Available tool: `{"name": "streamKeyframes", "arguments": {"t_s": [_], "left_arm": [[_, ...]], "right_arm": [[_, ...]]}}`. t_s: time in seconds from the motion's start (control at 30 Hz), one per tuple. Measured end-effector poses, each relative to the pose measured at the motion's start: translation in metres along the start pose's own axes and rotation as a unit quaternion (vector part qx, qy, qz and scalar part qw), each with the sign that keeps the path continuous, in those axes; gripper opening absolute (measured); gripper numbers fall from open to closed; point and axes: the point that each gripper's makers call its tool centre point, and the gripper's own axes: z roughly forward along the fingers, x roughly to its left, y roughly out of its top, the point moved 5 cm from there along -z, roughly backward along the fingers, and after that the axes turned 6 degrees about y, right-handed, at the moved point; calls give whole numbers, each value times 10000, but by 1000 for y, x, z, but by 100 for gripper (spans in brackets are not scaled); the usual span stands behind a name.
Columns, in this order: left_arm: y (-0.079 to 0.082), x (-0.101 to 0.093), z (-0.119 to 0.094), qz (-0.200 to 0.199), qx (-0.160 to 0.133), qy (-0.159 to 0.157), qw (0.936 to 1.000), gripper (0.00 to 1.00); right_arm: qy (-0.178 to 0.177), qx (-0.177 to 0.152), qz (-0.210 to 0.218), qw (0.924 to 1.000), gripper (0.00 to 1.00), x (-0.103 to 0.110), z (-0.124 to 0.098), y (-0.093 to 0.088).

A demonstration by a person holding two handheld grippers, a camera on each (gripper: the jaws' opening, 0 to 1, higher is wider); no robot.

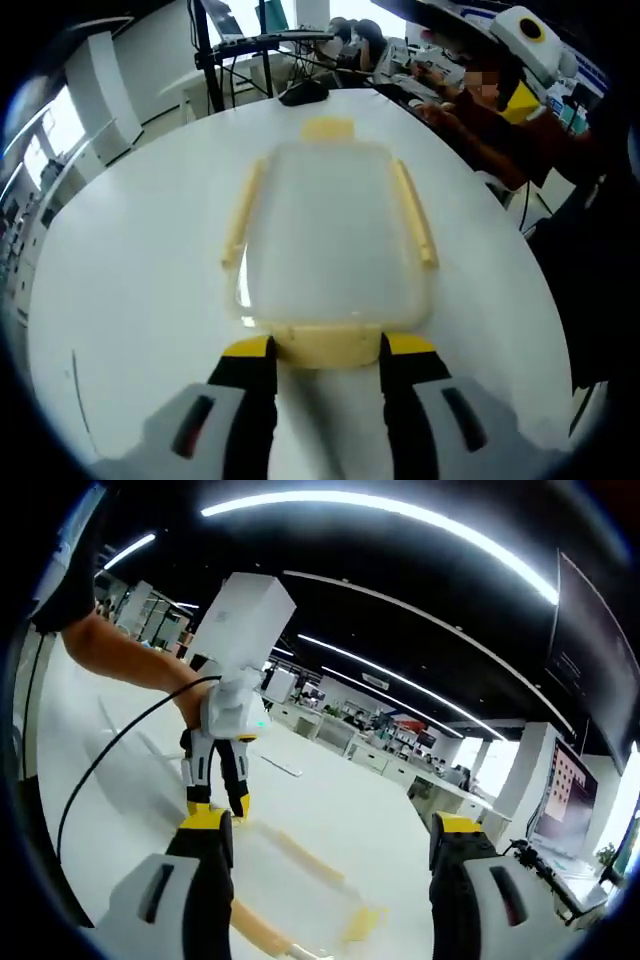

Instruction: Snap each plastic latch of the storage box into its locked position after aligning the lid with the box until every specified latch is closed and the lid sits flush.

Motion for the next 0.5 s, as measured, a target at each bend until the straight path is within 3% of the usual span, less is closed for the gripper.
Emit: {"name": "streamKeyframes", "arguments": {"t_s": [0.5], "left_arm": [[5,-14,1,34,76,-13,10000,39]], "right_arm": [[495,218,-641,9965,87,-15,-15,-8]]}}
